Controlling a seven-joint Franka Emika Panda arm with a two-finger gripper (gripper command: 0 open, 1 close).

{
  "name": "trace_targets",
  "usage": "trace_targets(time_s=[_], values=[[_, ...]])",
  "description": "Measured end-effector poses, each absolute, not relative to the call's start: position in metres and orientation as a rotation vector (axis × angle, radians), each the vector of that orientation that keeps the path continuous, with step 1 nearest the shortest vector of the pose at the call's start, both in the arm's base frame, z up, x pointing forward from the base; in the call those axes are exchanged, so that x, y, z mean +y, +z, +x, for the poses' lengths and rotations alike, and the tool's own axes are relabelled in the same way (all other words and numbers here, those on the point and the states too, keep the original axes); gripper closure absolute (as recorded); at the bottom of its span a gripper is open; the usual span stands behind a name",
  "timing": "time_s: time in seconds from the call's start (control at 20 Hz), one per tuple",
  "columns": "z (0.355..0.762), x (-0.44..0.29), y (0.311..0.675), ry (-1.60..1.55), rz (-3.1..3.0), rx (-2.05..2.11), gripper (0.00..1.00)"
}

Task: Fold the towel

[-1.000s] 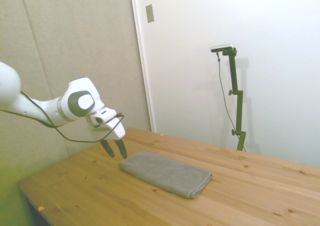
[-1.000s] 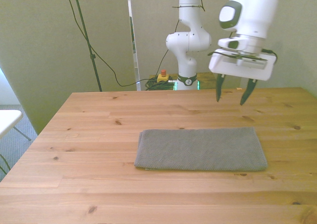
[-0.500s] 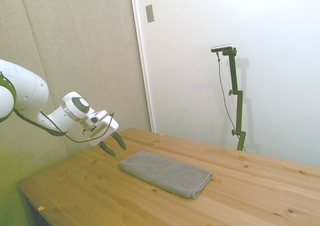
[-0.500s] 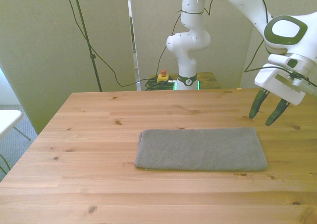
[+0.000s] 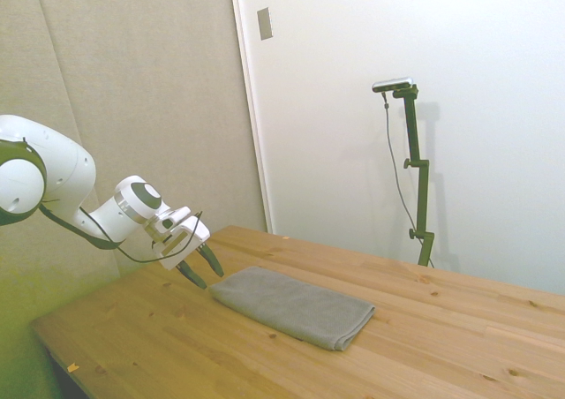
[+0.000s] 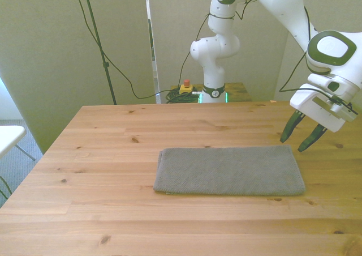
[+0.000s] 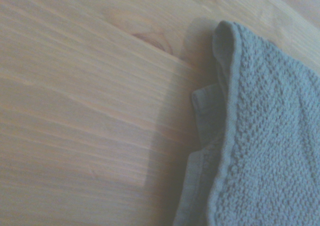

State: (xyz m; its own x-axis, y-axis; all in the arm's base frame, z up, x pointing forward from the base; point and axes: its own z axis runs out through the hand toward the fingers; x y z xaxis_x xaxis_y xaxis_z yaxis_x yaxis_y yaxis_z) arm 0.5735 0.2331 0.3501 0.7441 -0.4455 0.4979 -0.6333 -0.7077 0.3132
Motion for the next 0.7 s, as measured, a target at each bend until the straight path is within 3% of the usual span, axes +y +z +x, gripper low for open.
trace_targets(time_s=[0.2, 0.25, 0.7], values=[[0.579, 0.219, 0.344, 0.523, 2.454, -0.853, 0.00], [0.579, 0.214, 0.341, 0.513, 2.451, -0.865, 1.00], [0.581, 0.195, 0.343, 0.511, 2.486, -0.925, 1.00]])
